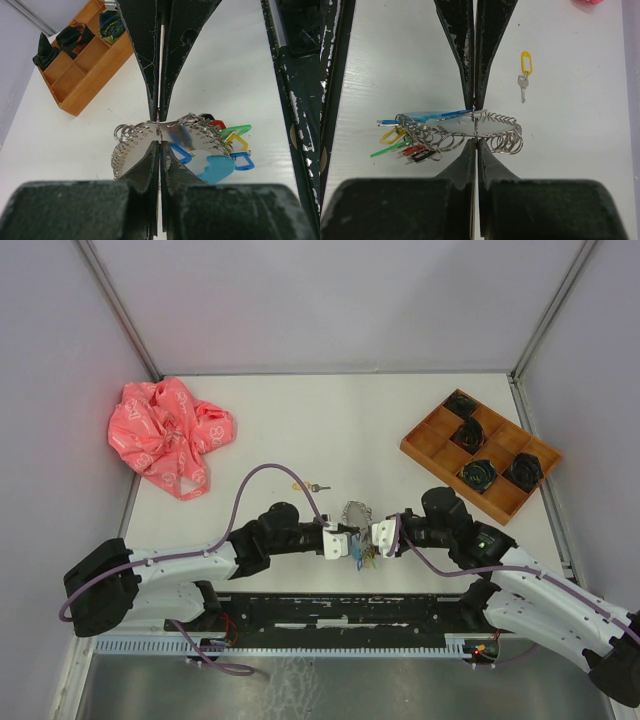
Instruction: Put the keys on the keyring
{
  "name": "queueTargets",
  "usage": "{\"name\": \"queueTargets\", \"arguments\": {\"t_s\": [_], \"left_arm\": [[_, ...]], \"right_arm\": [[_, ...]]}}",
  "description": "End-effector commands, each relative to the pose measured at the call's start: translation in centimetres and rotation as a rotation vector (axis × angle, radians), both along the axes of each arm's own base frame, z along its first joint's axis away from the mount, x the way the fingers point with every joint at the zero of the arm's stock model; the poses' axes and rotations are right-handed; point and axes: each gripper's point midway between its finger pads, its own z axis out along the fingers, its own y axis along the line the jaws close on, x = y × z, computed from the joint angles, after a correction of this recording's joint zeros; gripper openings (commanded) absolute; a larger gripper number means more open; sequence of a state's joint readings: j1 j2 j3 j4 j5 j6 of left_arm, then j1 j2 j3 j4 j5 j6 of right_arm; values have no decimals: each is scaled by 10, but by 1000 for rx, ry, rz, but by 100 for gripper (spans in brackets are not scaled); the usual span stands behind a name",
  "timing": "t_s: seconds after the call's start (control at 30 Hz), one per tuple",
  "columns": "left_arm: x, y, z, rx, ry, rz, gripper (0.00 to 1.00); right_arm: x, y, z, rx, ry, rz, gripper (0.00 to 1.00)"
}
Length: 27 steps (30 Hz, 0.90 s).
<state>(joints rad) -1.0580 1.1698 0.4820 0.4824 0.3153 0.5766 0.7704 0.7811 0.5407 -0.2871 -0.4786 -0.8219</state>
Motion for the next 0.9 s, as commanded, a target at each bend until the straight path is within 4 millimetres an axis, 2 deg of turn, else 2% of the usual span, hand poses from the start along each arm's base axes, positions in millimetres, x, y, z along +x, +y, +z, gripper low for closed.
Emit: {"name": "queueTargets", "arguments": {"t_s": [0.0,0.6,0.87], "left_arm": [[3,-12,32,-83,-76,-20,3],[7,-3,31,-52,-98,17,3],[7,-4,32,-54,-102,11,3]], "right_arm": [[4,14,34,100,-51,23,1],[7,6,30,73,-74,-11,1],[6,6,30,71,-84,1,1]]}}
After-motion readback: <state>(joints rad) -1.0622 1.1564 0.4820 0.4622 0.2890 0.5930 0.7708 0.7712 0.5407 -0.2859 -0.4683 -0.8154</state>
